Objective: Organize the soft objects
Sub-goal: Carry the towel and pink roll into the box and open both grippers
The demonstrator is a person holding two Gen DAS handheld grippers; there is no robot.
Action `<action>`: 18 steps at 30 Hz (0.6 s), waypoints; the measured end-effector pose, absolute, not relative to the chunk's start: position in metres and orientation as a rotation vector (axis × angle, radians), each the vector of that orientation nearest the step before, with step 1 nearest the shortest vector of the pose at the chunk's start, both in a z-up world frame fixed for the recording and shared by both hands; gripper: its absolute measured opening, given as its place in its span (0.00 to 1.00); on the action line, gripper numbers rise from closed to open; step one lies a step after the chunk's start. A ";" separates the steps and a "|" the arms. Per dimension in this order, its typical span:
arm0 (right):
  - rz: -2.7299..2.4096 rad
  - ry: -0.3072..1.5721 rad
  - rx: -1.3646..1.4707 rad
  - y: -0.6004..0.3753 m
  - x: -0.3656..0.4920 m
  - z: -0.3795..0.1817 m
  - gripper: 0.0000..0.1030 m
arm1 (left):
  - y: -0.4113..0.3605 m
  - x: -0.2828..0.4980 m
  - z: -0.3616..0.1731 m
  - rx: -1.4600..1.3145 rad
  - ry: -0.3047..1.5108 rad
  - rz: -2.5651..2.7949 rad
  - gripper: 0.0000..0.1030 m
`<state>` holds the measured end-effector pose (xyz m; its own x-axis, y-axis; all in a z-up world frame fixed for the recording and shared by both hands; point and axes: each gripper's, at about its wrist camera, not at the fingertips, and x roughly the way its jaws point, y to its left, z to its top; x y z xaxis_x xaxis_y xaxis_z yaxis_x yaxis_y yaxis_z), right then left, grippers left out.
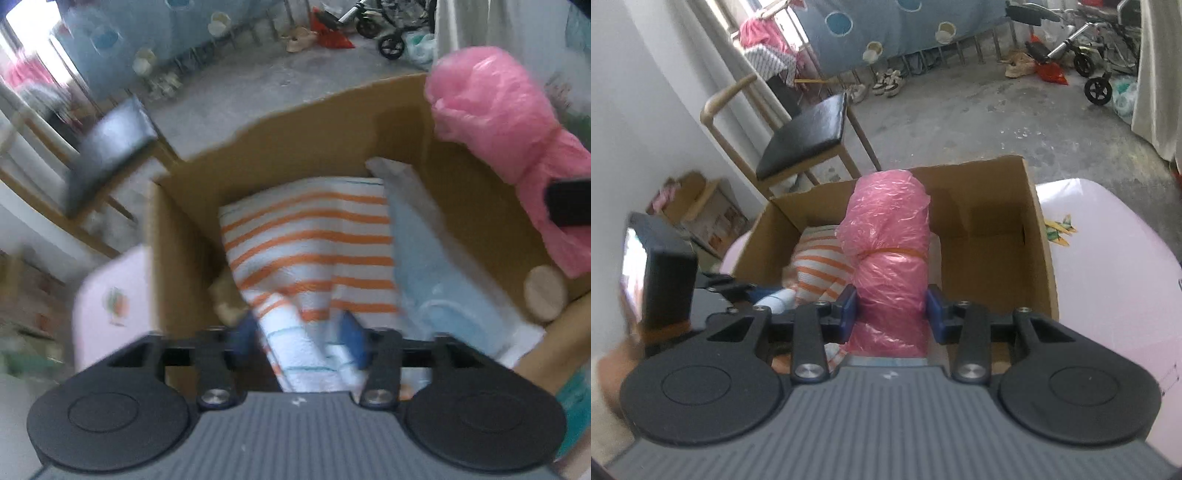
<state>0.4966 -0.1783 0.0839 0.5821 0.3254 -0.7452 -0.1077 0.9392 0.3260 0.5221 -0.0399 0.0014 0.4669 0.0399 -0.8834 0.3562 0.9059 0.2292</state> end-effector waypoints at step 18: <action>0.107 1.212 -0.046 -0.134 0.587 -0.006 0.37 | -0.027 0.546 -0.020 0.366 1.217 -0.354 0.10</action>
<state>0.5867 -0.1344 -0.0065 0.3466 0.0583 -0.9362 -0.1070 0.9940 0.0223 0.5462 -0.0268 -0.0205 0.3068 -0.0680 -0.9493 0.4520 0.8882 0.0825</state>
